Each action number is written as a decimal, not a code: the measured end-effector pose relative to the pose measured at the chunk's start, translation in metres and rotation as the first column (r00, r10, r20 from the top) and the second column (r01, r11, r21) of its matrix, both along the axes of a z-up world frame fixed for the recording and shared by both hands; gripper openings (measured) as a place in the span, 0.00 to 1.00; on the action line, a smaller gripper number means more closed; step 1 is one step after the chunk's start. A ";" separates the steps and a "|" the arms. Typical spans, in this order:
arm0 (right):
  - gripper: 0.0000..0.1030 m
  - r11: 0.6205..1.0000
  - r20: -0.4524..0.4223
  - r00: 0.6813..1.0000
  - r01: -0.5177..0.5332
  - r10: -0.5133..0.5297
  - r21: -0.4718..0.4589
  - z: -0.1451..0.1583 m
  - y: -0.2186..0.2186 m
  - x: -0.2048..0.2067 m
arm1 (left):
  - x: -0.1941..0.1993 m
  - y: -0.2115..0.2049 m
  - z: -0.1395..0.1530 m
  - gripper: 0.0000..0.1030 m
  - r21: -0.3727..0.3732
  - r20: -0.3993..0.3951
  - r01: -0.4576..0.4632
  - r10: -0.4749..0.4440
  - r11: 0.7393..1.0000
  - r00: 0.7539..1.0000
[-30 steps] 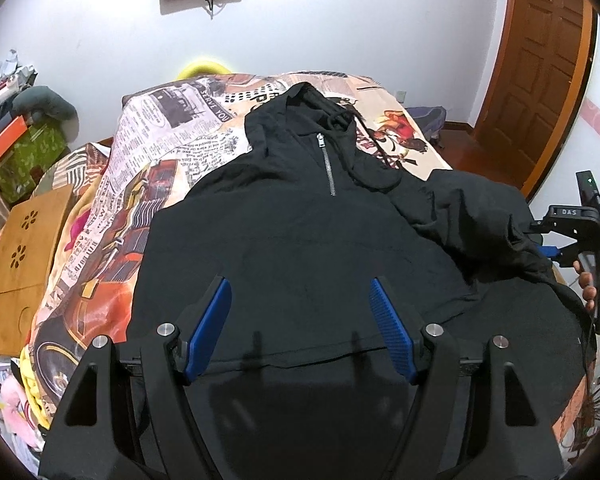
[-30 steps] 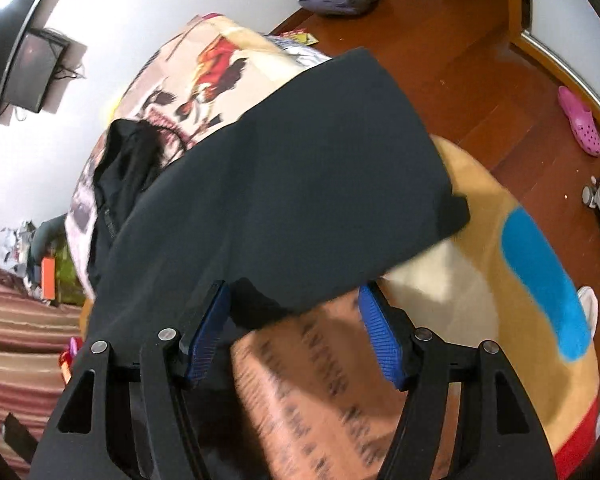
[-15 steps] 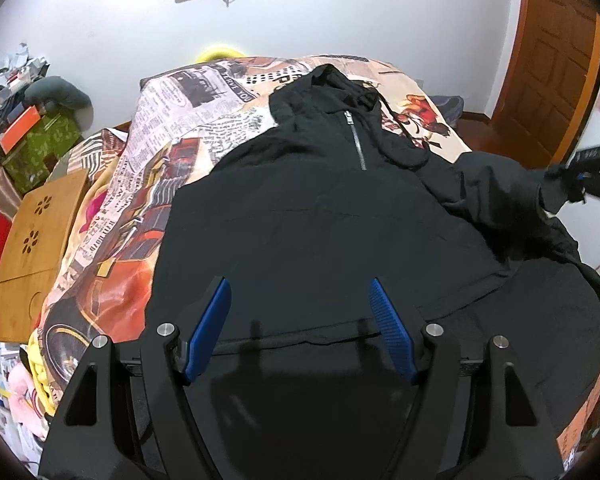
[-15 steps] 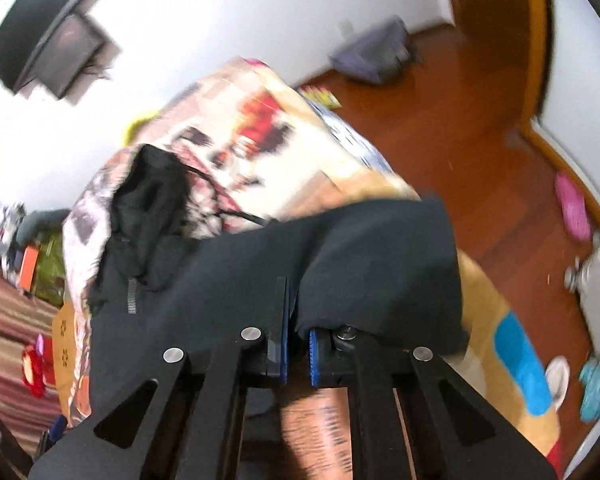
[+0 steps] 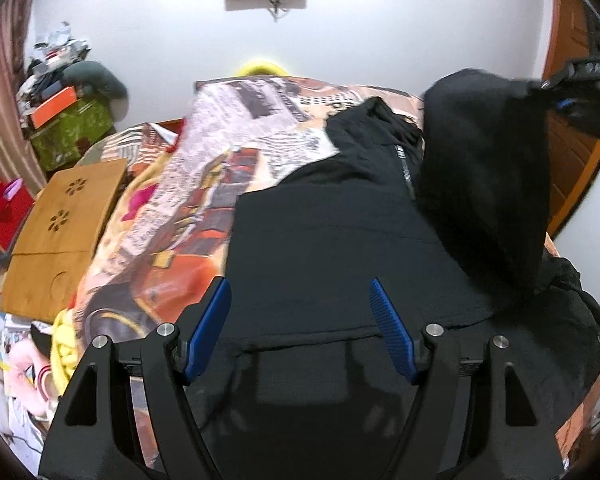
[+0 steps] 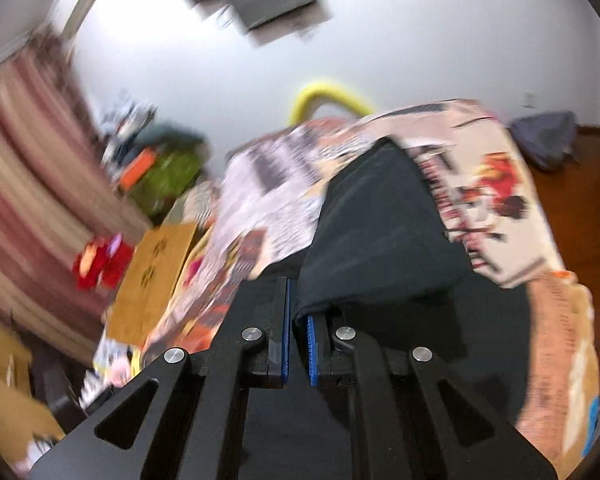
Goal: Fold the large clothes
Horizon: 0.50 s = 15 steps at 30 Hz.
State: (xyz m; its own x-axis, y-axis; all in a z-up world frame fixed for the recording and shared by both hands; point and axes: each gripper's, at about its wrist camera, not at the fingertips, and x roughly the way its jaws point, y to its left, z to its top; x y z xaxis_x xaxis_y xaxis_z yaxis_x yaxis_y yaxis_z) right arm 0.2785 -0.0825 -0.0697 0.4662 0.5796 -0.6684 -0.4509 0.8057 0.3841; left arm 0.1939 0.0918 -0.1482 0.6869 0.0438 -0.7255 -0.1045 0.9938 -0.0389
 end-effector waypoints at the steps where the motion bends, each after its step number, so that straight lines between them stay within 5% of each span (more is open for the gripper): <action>1: 0.06 0.999 -0.016 0.999 -0.036 0.035 -0.017 -0.010 0.016 -0.004 | -0.005 0.007 0.000 0.69 -0.003 0.002 -0.013 0.013 1.000 1.000; 8: 0.06 0.955 -0.147 0.963 -0.250 0.227 -0.157 -0.080 0.099 -0.029 | -0.030 0.050 -0.006 0.69 -0.017 -0.015 -0.100 0.099 0.995 0.995; 15: 0.06 0.909 -0.248 0.916 -0.366 0.315 -0.197 -0.101 0.119 -0.050 | -0.045 0.074 -0.025 0.69 -0.042 -0.071 -0.145 0.142 0.988 0.987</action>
State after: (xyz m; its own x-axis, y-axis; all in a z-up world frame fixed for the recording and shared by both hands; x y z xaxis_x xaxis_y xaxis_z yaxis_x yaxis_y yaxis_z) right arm 0.2283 0.0367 -0.1711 0.1060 0.4926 -0.8638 -0.6454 0.6949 0.3172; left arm 0.1490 0.1660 -0.1733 0.6251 0.1033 -0.7737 -0.2502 0.9654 -0.0732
